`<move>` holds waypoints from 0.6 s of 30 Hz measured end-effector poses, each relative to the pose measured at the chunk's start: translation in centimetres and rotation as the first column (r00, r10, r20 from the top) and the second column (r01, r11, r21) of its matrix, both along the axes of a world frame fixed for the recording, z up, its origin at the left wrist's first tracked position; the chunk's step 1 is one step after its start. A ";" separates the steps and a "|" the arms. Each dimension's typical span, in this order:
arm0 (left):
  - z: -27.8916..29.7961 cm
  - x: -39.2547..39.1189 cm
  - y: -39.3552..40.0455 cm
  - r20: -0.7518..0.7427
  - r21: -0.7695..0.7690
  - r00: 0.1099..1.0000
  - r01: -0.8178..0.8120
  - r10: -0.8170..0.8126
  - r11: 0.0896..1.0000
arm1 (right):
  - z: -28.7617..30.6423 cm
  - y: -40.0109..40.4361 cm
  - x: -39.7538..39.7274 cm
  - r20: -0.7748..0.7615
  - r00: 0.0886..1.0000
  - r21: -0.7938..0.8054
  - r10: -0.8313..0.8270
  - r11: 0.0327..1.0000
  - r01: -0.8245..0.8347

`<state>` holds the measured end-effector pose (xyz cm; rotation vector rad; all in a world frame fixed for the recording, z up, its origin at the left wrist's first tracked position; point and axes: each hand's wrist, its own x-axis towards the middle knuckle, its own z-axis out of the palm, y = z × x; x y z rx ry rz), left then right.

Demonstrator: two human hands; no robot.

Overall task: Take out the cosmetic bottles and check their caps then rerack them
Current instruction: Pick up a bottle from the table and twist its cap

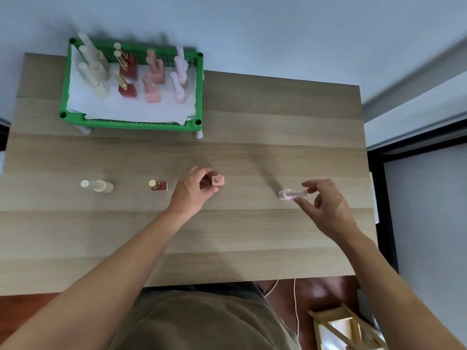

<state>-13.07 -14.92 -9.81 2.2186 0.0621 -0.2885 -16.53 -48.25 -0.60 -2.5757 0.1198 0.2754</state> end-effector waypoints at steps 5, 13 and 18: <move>0.3 -1.4 -0.1 -0.077 -0.016 0.993 -0.091 0.089 0.996 | -1.1 0.3 0.2 -0.019 0.999 0.019 -0.047 0.999 0.047; 0.5 -4.7 -2.3 -0.134 0.016 0.991 0.017 -0.015 1.000 | -1.2 0.3 0.4 0.016 0.999 0.078 -0.044 0.996 0.042; 0.2 -4.8 -5.1 -0.120 -0.003 0.981 0.153 -0.152 0.988 | -1.6 0.3 0.4 0.033 0.999 0.098 -0.023 0.995 0.020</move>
